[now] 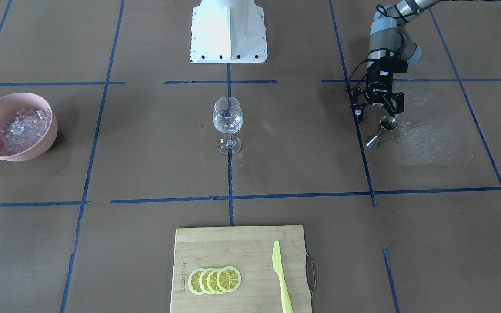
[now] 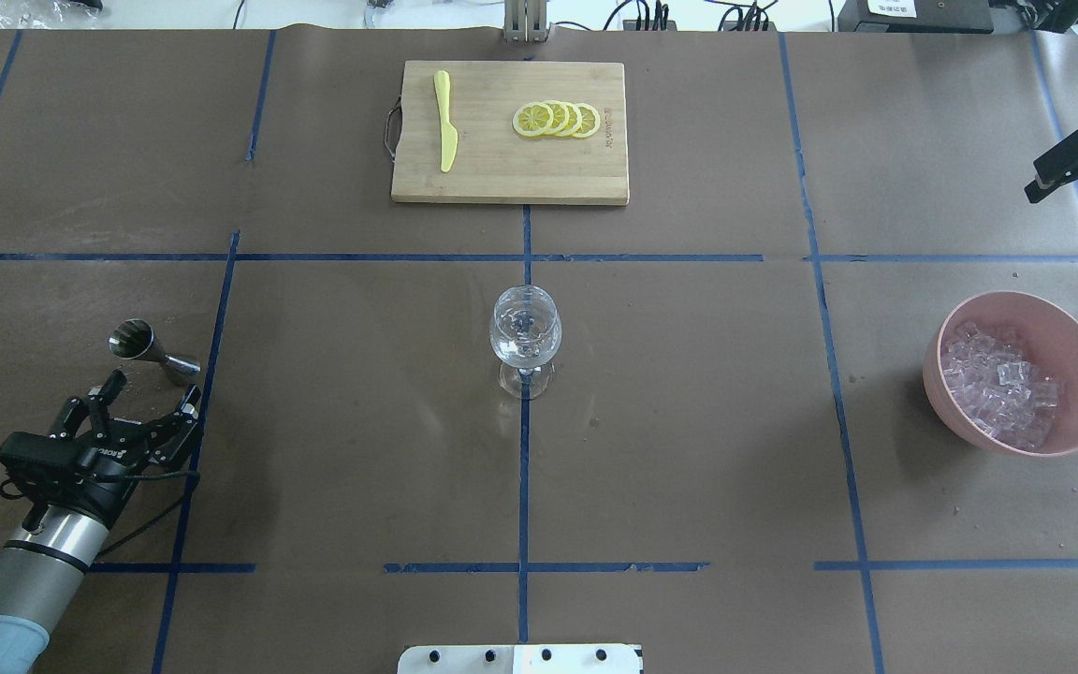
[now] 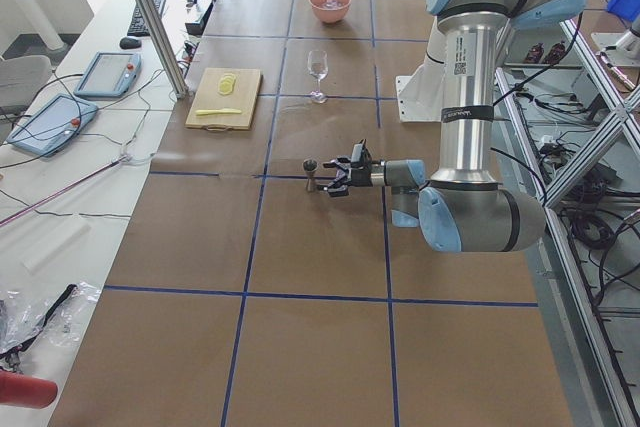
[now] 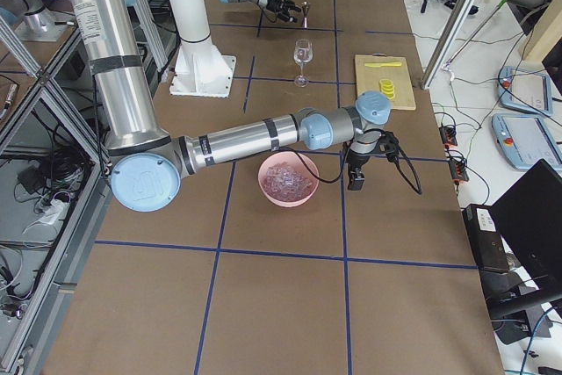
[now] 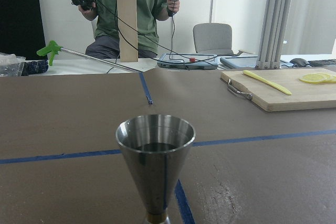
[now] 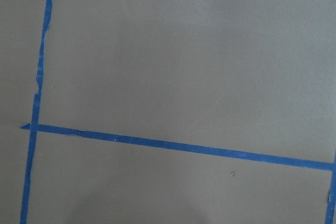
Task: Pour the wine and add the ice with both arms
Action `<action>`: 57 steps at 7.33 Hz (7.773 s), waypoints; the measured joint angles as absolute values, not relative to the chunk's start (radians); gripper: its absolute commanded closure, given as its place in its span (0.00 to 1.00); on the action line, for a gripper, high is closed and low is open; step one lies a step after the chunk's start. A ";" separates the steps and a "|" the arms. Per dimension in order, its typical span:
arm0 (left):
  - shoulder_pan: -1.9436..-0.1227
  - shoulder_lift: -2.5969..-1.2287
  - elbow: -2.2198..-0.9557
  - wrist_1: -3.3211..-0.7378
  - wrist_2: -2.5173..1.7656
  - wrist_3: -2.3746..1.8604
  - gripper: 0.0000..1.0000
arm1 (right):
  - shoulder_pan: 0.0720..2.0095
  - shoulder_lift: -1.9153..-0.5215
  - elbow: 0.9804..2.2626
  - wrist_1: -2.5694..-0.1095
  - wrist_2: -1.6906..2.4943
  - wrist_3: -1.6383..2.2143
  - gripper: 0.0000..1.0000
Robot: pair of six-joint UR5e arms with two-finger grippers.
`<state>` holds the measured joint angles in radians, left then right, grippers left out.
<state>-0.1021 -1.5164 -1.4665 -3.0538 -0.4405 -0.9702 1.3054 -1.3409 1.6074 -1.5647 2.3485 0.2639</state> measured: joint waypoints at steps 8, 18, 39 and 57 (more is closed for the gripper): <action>-0.163 -1.576 -1.407 -3.047 -0.437 -0.969 0.08 | 1.305 -1.341 1.605 -1.565 2.349 0.265 0.00; -0.198 -1.598 -1.377 -3.047 -0.462 -0.970 0.87 | 1.305 -1.341 1.610 -1.565 2.349 0.267 0.00; -0.241 -1.889 -1.858 -2.532 -0.645 -0.391 1.00 | 1.306 -1.348 1.618 -1.565 2.350 0.273 0.00; -0.303 -2.092 -1.950 -1.903 -1.029 0.093 1.00 | 1.307 -1.381 1.651 -1.566 2.350 0.273 0.00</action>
